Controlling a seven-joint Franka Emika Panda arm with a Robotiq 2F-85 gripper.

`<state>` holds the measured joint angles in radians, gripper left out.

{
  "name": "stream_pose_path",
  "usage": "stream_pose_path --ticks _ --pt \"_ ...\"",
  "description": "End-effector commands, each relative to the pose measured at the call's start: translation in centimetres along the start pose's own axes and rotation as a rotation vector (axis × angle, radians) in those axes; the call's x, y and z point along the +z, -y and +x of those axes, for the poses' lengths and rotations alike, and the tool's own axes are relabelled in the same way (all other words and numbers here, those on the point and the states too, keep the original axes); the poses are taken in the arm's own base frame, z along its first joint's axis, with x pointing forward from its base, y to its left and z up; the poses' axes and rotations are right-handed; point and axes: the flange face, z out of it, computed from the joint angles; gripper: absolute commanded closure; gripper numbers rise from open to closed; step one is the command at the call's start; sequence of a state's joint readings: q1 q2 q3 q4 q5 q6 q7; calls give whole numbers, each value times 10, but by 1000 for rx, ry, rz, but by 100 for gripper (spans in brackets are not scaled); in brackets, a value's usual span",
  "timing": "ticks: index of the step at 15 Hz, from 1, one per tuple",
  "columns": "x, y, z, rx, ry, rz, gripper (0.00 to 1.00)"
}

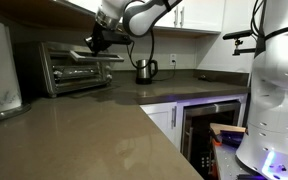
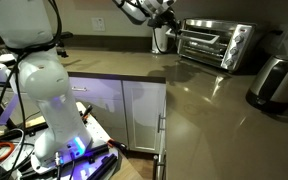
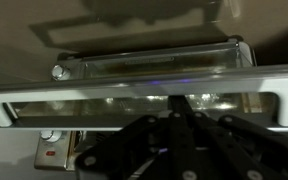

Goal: Open the oven

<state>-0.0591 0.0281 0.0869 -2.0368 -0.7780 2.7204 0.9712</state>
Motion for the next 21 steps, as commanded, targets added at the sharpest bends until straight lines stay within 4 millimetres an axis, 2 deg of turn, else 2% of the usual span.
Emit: stream_pose_path --ticks 1,10,21 --pt "-12 -9 -2 -20 35 -23 100" --pt "-7 -13 -7 -6 81 -5 100" --pt "-8 -6 -35 -12 143 -17 100"
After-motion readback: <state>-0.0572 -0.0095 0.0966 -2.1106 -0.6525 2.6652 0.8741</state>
